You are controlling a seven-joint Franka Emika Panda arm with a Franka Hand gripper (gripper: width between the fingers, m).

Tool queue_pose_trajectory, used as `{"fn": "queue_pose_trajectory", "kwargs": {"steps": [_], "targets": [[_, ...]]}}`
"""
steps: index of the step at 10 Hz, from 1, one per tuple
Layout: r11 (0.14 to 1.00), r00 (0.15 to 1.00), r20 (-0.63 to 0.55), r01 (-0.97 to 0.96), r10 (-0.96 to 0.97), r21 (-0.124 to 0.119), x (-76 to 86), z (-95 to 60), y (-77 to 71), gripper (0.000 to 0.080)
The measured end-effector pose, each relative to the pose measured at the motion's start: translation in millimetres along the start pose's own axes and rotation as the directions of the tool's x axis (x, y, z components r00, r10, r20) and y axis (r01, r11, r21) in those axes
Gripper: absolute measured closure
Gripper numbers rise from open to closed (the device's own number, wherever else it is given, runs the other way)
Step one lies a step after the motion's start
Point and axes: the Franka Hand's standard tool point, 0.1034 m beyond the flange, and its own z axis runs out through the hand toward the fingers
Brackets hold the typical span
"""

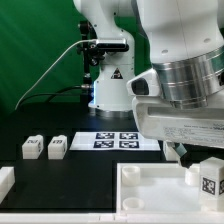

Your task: Assemble one leg

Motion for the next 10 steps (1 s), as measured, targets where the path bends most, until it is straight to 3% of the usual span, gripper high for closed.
{"fn": "queue_pose_trajectory", "kwargs": {"steps": [5, 6, 7, 8, 9, 10], "targets": [[1.0, 1.0, 0.0, 0.0, 0.0, 0.0, 0.0, 0.0, 0.0, 0.0151], [1.0, 1.0, 0.0, 0.0, 0.0, 0.0, 0.0, 0.0, 0.0, 0.0251], [1.0, 1.0, 0.0, 0.0, 0.0, 0.0, 0.0, 0.0, 0.0, 0.0251], [1.0, 1.0, 0.0, 0.0, 0.0, 0.0, 0.0, 0.0, 0.0, 0.0428], [1.0, 1.0, 0.0, 0.0, 0.0, 0.0, 0.1, -0.1, 0.1, 0.0509], [1.0, 1.0, 0.0, -0.02, 0.02, 0.001, 0.1, -0.1, 0.0, 0.0509]]}}
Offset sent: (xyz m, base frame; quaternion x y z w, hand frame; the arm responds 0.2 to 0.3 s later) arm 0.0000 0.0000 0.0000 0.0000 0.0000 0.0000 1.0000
